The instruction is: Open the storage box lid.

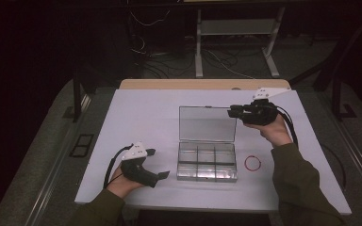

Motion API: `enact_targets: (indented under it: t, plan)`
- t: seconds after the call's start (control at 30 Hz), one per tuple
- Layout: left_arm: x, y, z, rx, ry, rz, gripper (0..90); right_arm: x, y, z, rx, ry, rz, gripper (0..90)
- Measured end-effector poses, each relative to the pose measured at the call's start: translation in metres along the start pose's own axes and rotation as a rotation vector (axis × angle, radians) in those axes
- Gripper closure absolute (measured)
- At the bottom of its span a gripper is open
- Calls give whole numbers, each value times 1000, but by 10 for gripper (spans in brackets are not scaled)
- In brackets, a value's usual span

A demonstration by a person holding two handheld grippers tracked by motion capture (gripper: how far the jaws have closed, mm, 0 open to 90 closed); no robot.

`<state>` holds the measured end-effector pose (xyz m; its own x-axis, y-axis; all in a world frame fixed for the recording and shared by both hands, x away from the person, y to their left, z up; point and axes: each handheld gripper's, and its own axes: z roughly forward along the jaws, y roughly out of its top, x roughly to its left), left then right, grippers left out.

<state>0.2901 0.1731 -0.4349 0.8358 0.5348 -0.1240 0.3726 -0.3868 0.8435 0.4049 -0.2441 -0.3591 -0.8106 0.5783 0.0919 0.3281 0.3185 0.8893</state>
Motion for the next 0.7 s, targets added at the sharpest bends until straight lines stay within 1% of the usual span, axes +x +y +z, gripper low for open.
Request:
enact_targets:
  t: [0.27,0.37,0.5,0.7]
  plan:
    - [0,0,0,1,2,0,0,-5,0,4,7,-8,24,676]
    - [0,0,1,5,-1,1,0,-7,-1,7,12,-20,24,667]
    - [0,0,2,9,-3,0,0,-11,-3,11,12,-21,47,659]
    - [0,-1,2,14,-7,2,0,-15,-5,18,19,-42,55,631]
